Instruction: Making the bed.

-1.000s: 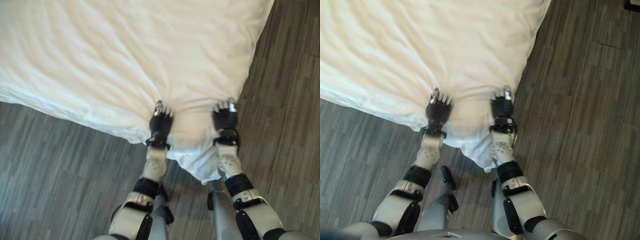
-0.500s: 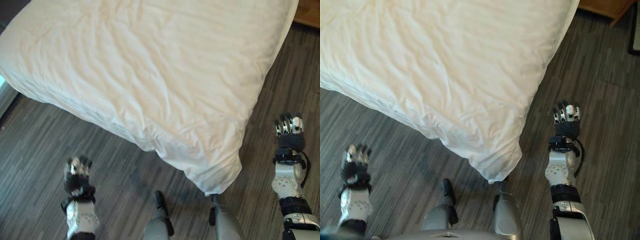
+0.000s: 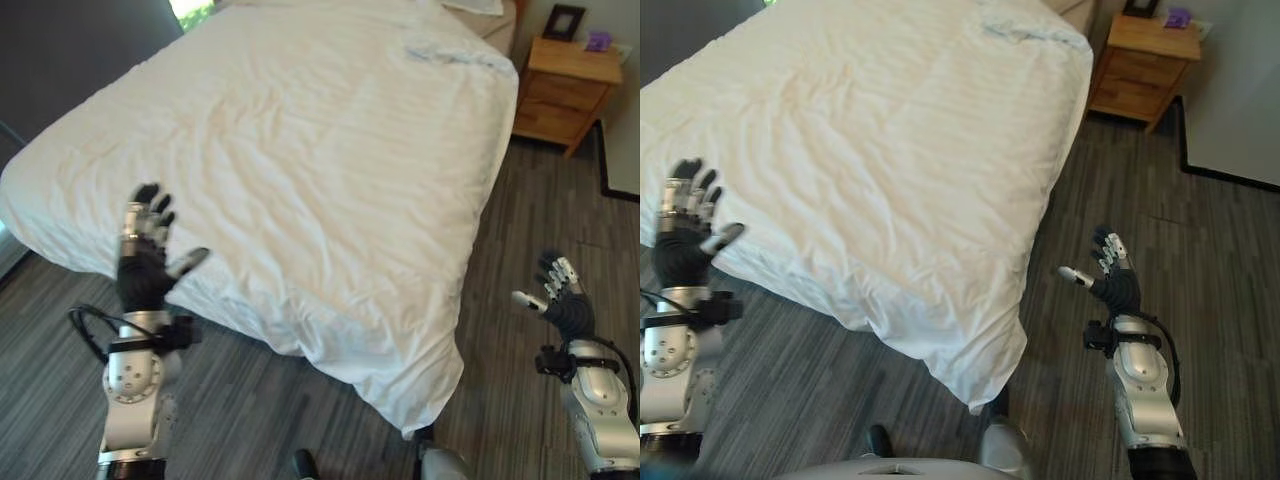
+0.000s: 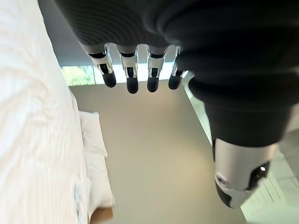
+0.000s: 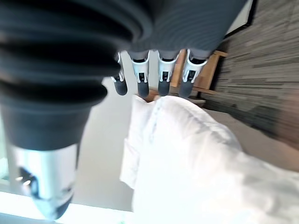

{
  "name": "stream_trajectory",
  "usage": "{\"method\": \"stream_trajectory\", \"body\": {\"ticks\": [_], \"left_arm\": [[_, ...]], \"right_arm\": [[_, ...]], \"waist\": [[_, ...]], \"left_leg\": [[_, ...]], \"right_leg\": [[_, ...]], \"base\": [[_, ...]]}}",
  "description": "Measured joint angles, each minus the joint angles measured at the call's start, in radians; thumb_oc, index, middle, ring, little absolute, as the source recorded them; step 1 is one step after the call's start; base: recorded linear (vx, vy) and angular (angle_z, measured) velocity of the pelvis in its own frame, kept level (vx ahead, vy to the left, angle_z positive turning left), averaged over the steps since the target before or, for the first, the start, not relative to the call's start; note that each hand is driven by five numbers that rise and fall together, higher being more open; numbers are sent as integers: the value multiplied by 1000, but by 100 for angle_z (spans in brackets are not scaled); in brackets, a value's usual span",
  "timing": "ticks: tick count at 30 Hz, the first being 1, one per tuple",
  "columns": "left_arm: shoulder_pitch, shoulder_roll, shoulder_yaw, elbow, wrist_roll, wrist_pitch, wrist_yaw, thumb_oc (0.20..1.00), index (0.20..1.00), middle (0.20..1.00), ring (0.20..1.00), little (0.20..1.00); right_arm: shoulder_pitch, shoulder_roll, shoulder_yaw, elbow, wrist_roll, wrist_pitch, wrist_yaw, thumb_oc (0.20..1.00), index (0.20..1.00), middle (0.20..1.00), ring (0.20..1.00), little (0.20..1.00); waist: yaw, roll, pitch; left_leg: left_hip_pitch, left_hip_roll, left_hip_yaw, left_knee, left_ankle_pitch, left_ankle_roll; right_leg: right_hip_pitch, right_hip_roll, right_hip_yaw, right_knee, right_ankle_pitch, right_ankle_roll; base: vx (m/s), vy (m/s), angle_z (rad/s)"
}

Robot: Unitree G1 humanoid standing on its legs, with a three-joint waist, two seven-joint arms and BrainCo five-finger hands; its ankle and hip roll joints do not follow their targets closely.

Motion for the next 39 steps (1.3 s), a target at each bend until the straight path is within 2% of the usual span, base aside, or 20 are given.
{"method": "stream_trajectory", "body": {"ticks": [3,5,6,8,9,13,15,18,19,20,22,24,25,26,27,28,29,32,35,39], "left_arm": [[-1,42,-68,55,160,33,23,1000,1000,1000,1000,1000],[-3,36,-109,86,191,35,47,1000,1000,1000,1000,1000],[-5,29,-137,108,201,46,49,1000,1000,1000,1000,1000],[59,13,-130,87,193,50,54,1000,1000,1000,1000,1000],[72,6,-143,97,191,53,46,1000,1000,1000,1000,1000],[32,-11,-190,122,176,71,3,1000,1000,1000,1000,1000],[-7,-23,-204,146,169,71,-9,1000,1000,1000,1000,1000],[-1,-21,-231,144,104,70,-15,1000,1000,1000,1000,1000],[2,-30,-238,140,94,70,-15,1000,1000,1000,1000,1000],[17,-42,-259,141,89,70,-14,1000,1000,1000,1000,1000],[26,-98,-285,140,51,72,-6,1000,1000,1000,1000,1000],[16,-136,-304,143,30,72,-6,1000,1000,1000,1000,1000],[17,-143,-309,158,16,72,-5,1000,1000,1000,1000,1000],[33,-146,-330,179,-6,80,-1,1000,1000,1000,1000,1000],[25,-173,-344,183,-25,83,-5,1000,1000,1000,1000,1000],[5,-174,-349,171,-43,84,-8,1000,1000,1000,1000,1000],[-8,-200,-349,194,-92,83,-10,1000,1000,1000,1000,1000],[8,-209,-358,197,-162,96,-18,1000,1000,1000,1000,1000],[22,-207,-371,196,-180,115,-18,1000,1000,1000,1000,1000],[18,-207,-385,176,-211,116,-15,1000,1000,1000,1000,1000]], "right_arm": [[13,35,70,13,0,15,34,1000,1000,1000,1000,1000],[-16,23,74,61,-2,14,30,1000,1000,1000,1000,1000],[-11,18,90,79,-8,19,23,1000,1000,1000,1000,1000],[-10,-1,165,71,-19,29,24,1000,1000,1000,1000,1000],[0,-1,185,62,-39,29,33,1000,1000,1000,1000,1000],[12,-8,185,34,-46,37,35,1000,1000,1000,1000,1000],[14,-25,175,46,-45,43,35,1000,1000,1000,1000,1000],[14,-42,198,38,-45,42,33,1000,1000,1000,1000,1000],[10,-54,217,35,-45,42,32,1000,1000,1000,1000,1000],[9,-64,243,34,-48,44,33,1000,1000,1000,1000,1000],[-5,-67,266,26,-50,48,34,1000,1000,1000,1000,1000],[-26,-82,290,3,-53,50,36,1000,1000,1000,1000,1000],[-28,-82,308,6,-55,52,32,1000,1000,1000,1000,1000],[-25,-69,338,13,-78,57,29,1000,1000,1000,1000,1000],[-26,-77,341,-5,-90,53,28,1000,1000,1000,1000,1000],[-17,-95,339,-35,-90,54,25,1000,1000,1000,1000,1000],[-52,-116,361,-13,-92,58,21,1000,1000,1000,1000,1000],[-90,-111,362,0,-130,56,14,1000,1000,1000,1000,1000],[-76,-113,391,-2,-165,57,13,1000,1000,1000,1000,1000],[-60,-109,424,-3,-170,63,13,1000,1000,1000,1000,1000]], "waist": [[-47,-27,6],[-30,12,25],[-22,19,32],[19,-7,5],[14,-32,-11],[7,-17,-7],[-20,-11,-1],[13,-40,4],[20,-54,11],[31,-78,20],[72,-86,26],[87,-42,66],[92,-54,75],[94,-47,57],[84,-6,57],[75,-28,66],[99,-33,78],[145,-13,101],[145,41,103],[127,58,93]], "left_leg": [[62,-12,105,-2,-25,-5],[117,28,259,-1,-29,18],[159,39,362,0,-31,15],[232,45,498,12,-35,4],[255,51,532,40,-46,8],[272,144,502,208,-40,28],[262,221,462,376,-14,-37],[175,242,271,631,56,-48],[122,222,190,703,48,-39],[61,158,88,719,9,-42],[-62,31,-72,711,-55,-27],[-146,49,-130,681,-51,-23],[-134,31,-185,673,-66,-23],[-80,-3,-233,568,-70,-12],[-57,-7,-287,431,-82,-5],[-44,-36,-298,347,-88,-15],[-15,-81,-363,217,-105,-18],[-80,-170,-373,91,-68,26],[-149,-161,-280,81,-15,93],[-133,-163,-246,52,23,131]], "right_leg": [[-43,-14,56,63,-20,13],[-72,-82,-240,146,-111,-18],[-81,-168,-447,302,-129,-64],[-74,-211,-622,511,-225,-173],[-67,-161,-590,488,-254,-173],[-78,-2,-418,370,-233,-196],[-28,60,-377,291,-240,-181],[47,128,-271,142,-194,-193],[55,128,-229,124,-167,-197],[61,134,-162,108,-124,-166],[67,137,-62,43,-120,-178],[33,155,-91,128,-141,-184],[40,165,-77,139,-128,-229],[72,170,-69,85,-161,-85],[29,178,-58,164,-212,-110],[28,123,-2,213,-174,-174],[52,146,53,164,-131,-229],[110,171,144,52,-90,-211],[161,208,117,-4,-73,-234],[179,213,143,10,-107,-213]], "base": [[-148,110,-106],[-61,34,-166],[-41,-140,-208],[47,-263,-232],[134,-275,-198],[191,-267,-146],[203,-323,-133],[10,-135,-133],[7,7,-127],[5,9,-107],[43,57,-132],[152,108,-110],[189,106,-101],[174,81,-86],[180,57,-44],[221,31,-33],[205,18,-33],[166,45,-57],[258,90,-31],[194,50,-16]]}}
